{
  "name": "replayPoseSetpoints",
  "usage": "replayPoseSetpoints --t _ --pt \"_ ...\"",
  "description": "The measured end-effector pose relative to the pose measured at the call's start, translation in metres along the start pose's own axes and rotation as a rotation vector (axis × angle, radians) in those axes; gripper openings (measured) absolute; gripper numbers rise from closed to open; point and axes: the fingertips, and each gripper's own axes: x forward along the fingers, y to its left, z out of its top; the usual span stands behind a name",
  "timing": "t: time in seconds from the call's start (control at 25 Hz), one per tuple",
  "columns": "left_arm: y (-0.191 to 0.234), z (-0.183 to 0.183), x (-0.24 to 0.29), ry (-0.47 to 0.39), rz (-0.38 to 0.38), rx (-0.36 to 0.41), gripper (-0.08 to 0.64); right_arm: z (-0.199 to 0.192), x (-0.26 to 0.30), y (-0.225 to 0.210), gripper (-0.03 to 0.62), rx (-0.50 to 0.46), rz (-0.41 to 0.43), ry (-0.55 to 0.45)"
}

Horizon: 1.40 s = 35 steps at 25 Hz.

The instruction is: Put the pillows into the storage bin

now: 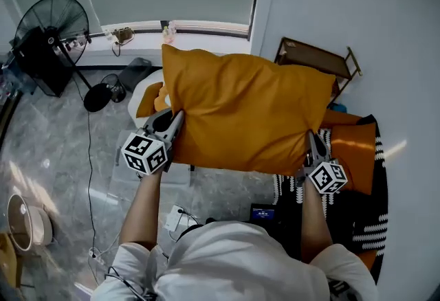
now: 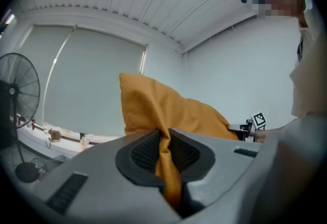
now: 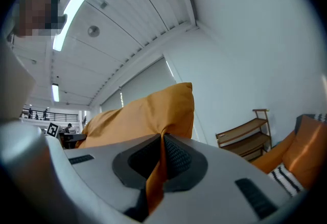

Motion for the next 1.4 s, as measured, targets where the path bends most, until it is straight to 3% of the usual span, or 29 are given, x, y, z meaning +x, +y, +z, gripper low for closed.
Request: replayPoseSetpoints --t 0.44,0.72,1.04,1.4 --pt "0.143 -0.024 -0.145 0.007 0.254 -0.045 0.043 -0.095 0.131 0.148 0.035 0.044 0.222 0.117" --pt "0.213 -0.065 -0.202 0.063 0.381 -0.084 0.043 -0.178 0.196 0.207 0.035 0.092 0.315 0.223" --pt "0.313 -0.149 -0.217 0.197 0.462 -0.165 0.043 -0.301 0.272 0.238 0.035 0.158 0.338 0.396" --pt "0.395 -0.255 -0.238 0.367 0.488 -0.268 0.043 -0.438 0.305 0.258 0.035 0.239 0.299 0.568"
